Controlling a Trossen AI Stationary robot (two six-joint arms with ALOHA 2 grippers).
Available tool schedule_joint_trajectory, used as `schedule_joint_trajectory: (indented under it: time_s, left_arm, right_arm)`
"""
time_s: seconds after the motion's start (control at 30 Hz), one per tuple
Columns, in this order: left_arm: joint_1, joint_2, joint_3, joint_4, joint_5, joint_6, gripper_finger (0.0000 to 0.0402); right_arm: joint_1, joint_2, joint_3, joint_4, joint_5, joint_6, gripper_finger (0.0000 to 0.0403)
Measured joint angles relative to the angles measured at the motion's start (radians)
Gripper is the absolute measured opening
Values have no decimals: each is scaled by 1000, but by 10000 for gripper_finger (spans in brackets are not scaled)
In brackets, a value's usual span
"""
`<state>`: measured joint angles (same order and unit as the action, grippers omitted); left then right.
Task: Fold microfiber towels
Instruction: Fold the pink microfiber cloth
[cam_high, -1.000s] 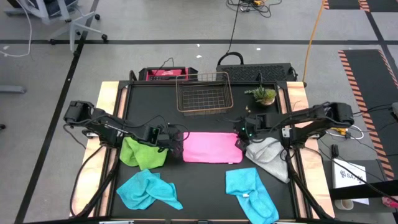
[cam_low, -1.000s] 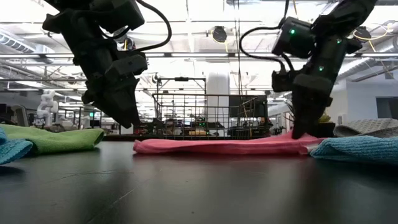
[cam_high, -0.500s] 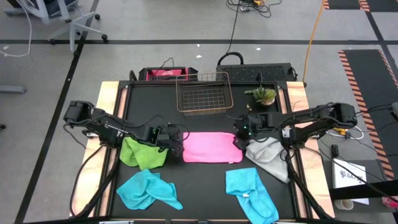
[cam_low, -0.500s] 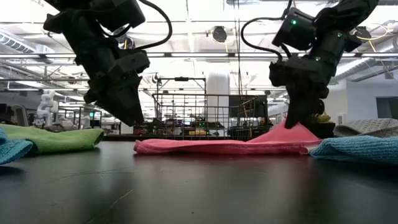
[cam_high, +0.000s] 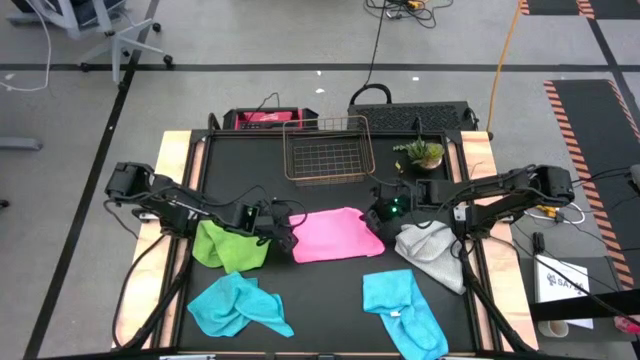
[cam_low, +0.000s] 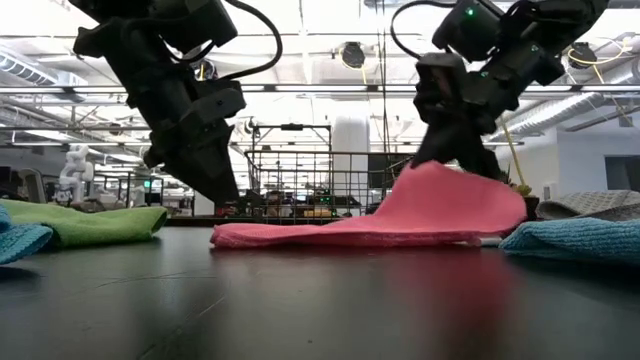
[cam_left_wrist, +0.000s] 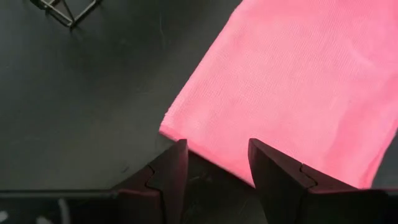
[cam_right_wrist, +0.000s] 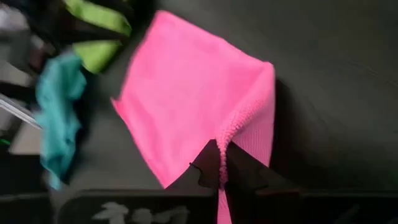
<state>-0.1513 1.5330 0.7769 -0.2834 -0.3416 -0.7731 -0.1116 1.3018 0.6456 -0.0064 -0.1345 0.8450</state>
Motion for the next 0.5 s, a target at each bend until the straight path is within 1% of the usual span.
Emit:
schedule_joint_trajectory:
  time_s: [0.17, 0.3, 0.4, 0.5]
  left_arm:
    - [0, 0, 0, 0, -6, 20, 172]
    - [0, 0, 0, 0, -23, 36, 172]
    - [0, 0, 0, -1, -25, 43, 172]
    - [0, 0, 0, -2, -25, 44, 172]
  right_arm:
    - [0, 0, 0, 98, 3, 50, 0]
    - [2, 8, 0, 202, 33, 81, 0]
    - [2, 30, 0, 263, 43, 88, 0]
    - [4, 70, 0, 286, 55, 115, 0]
